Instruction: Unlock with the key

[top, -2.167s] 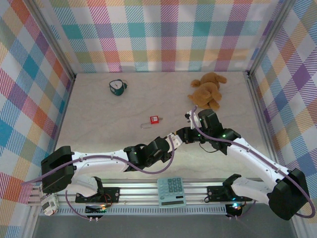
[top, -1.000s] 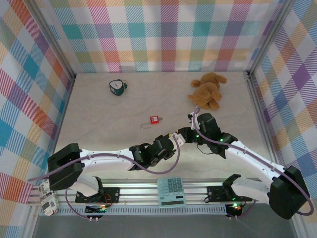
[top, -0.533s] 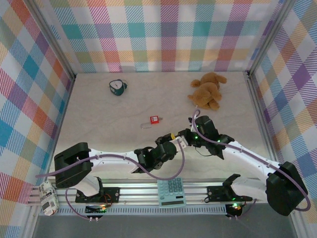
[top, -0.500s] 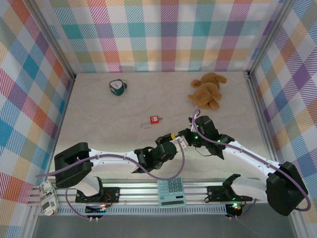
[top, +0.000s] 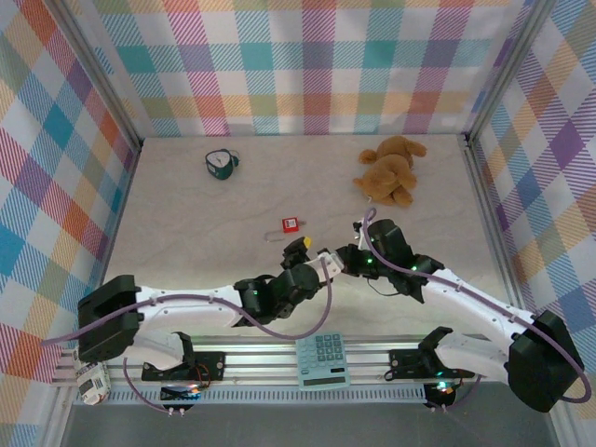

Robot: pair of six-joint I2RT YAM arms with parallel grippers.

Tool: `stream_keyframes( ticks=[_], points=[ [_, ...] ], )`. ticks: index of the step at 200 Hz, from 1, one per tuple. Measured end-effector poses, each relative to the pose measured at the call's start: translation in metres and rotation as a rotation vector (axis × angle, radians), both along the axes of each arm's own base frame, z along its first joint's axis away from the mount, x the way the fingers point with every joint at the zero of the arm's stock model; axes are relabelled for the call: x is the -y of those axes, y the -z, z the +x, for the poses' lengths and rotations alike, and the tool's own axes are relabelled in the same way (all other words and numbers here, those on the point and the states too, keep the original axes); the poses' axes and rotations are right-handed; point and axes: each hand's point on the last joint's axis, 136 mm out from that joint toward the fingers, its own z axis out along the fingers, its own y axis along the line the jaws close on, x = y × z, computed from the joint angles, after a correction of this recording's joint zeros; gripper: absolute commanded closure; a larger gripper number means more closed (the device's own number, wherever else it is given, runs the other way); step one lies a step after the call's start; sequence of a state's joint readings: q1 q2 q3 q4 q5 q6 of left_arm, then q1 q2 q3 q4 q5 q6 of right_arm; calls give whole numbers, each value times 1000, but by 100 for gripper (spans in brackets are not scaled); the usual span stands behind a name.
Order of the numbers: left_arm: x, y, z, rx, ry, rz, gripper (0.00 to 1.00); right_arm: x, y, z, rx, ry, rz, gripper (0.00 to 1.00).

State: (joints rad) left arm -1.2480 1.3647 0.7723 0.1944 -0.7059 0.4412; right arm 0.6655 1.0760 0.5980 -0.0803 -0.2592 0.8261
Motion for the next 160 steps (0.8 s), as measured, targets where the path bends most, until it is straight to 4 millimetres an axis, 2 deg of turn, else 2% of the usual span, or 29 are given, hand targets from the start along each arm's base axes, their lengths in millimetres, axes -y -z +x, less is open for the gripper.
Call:
stream_keyframes(
  ticks=[37,64,76,90,118,160],
  points=[
    [-11,-29,-4,4,-15,-118,23,-5,-7,1,21,-16,28,100],
    [-23,-44,-8,-3,-18,-169,25,-6,-8,1,27,-21,32,100],
    [-30,-48,-8,-18,-17,-185,24,-7,-9,1,29,-23,35,100],
    [-37,-49,-9,-41,-18,-194,18,-7,-9,1,32,-24,38,100],
    [-42,-31,-12,-120,2,-154,10,-7,-11,0,41,-29,52,100],
    [-27,13,-20,-256,49,-92,3,-7,-12,1,51,-34,75,100]
  ],
)
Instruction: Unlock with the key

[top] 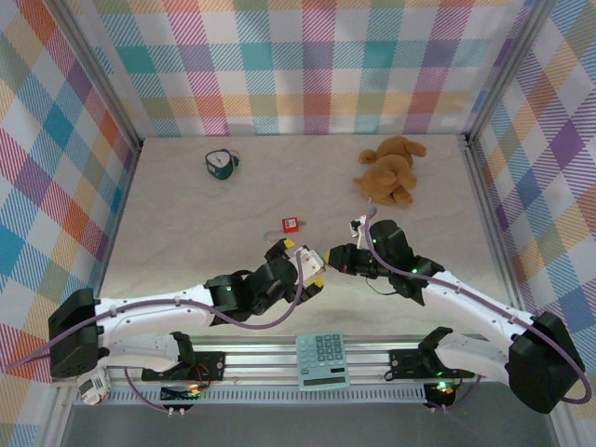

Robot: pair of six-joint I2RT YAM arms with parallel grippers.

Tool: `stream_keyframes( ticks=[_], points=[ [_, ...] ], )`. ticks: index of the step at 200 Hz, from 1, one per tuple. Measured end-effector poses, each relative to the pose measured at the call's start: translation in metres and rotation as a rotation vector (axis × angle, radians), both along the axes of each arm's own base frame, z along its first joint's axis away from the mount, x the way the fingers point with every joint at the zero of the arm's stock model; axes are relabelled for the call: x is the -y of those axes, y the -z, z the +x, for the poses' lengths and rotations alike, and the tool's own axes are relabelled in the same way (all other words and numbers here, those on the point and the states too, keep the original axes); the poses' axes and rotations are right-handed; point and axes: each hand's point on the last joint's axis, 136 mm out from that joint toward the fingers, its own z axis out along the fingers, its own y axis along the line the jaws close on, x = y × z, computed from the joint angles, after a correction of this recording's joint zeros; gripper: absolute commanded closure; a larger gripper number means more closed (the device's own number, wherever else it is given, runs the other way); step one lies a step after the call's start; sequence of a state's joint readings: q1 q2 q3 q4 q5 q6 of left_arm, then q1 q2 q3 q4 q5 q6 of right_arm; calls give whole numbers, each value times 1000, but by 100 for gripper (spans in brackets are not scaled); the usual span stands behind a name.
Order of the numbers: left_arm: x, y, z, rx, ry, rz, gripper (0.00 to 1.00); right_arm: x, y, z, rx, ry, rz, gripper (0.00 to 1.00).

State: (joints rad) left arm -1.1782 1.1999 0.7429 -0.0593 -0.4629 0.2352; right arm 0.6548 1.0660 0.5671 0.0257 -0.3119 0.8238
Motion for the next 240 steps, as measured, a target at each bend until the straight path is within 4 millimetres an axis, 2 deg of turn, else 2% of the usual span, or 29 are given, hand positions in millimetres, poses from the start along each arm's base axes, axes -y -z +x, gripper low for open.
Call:
stream_keyframes(
  ticks=[41,66,139,190,226,240],
  points=[
    [14,46,-5,-95,36,77,0,-1,1,3,-2,-7,14,100],
    [18,61,1,-83,31,109,1,-4,2,3,-4,-19,23,100],
    [14,53,24,8,-15,69,13,-6,-1,-1,-8,-42,35,100],
    [21,56,17,-36,29,38,23,-4,-8,-4,18,-53,42,100],
    [24,56,14,-51,43,22,39,-5,-10,-6,24,-67,47,100],
    [25,56,13,-57,47,17,42,-6,-11,-7,22,-74,51,100]
  ],
)
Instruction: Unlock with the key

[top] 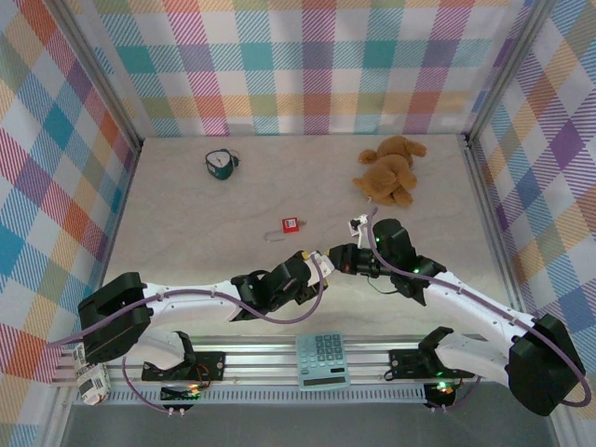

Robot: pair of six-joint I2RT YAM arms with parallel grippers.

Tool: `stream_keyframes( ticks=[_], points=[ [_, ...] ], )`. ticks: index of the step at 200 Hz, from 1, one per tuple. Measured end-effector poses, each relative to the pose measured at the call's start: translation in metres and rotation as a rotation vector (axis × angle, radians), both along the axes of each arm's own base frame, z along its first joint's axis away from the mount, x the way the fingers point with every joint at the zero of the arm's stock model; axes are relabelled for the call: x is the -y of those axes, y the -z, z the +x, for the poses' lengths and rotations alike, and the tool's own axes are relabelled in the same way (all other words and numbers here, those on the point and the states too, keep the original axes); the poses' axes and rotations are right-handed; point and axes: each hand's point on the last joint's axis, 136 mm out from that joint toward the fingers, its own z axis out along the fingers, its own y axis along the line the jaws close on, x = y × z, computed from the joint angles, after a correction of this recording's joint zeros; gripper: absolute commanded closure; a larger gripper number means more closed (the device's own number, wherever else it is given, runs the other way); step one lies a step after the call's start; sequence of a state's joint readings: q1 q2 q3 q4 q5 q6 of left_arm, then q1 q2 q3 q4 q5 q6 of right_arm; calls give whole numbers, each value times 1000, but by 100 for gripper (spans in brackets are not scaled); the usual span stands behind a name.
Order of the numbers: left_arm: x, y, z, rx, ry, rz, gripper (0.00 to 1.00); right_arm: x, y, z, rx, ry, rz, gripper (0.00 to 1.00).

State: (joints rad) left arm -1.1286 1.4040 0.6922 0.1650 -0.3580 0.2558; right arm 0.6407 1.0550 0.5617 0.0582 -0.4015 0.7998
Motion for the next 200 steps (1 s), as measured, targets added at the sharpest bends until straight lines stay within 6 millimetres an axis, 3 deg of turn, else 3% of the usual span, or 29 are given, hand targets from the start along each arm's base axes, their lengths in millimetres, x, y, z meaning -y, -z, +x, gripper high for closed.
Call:
stream_keyframes(
  ticks=[49,72,101,200],
  points=[
    [1,-2,0,-1,-2,-12,54,0,0,-1,-3,-4,1,100],
    [3,-3,0,1,6,-17,73,0,0,-1,-3,-4,1,100],
    [4,-3,-2,-7,11,-25,83,0,-2,0,4,-2,5,100],
    [2,-1,-2,-23,-4,-19,87,-8,4,1,17,-8,-21,100]
  ],
)
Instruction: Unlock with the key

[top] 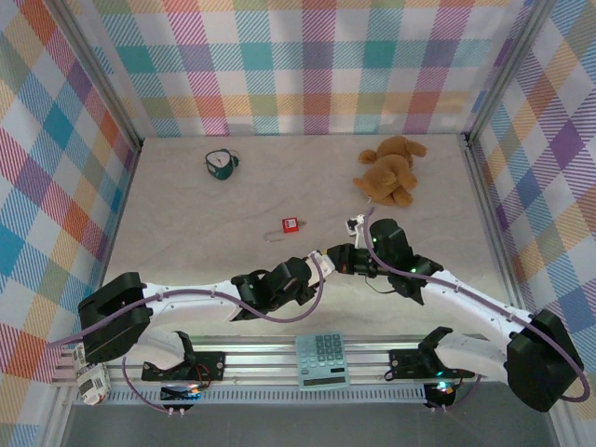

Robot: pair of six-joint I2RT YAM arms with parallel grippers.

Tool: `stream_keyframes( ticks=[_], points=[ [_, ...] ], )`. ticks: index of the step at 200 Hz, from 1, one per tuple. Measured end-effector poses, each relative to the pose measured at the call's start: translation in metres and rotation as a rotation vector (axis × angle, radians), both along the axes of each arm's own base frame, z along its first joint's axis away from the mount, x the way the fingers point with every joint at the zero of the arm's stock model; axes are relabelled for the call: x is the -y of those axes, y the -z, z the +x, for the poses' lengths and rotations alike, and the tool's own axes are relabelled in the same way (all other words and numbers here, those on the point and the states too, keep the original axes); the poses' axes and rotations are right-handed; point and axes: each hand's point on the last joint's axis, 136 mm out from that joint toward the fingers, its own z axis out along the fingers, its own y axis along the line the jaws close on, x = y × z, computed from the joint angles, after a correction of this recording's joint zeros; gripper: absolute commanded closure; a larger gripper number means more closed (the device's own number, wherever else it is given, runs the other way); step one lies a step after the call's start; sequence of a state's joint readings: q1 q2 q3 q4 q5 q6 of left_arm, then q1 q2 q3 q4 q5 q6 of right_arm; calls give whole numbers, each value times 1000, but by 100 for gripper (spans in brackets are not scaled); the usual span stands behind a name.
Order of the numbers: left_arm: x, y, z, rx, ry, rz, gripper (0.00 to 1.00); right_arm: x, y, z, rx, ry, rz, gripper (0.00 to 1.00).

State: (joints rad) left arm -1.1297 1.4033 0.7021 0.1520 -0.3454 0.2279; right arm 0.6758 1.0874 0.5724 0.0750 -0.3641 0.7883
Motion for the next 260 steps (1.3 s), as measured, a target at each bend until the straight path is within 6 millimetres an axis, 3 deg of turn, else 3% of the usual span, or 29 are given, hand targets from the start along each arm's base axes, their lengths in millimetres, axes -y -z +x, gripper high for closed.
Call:
stream_keyframes(
  ticks=[61,142,170,210,236,260],
  points=[
    [-3,-4,8,41,-28,38,90,-1,-3,6,29,33,-32,100],
    [-5,-32,41,324,-168,75,89,4,-16,31,-5,150,41,100],
    [-12,-37,51,443,-226,127,88,7,-9,36,-69,184,56,100],
    [-1,-21,30,566,-118,339,88,6,6,26,-204,198,39,100],
    [1,-20,25,573,-102,357,85,9,6,22,-225,196,24,100],
    [4,-23,19,572,-92,339,71,10,4,18,-225,186,16,100]
  ],
)
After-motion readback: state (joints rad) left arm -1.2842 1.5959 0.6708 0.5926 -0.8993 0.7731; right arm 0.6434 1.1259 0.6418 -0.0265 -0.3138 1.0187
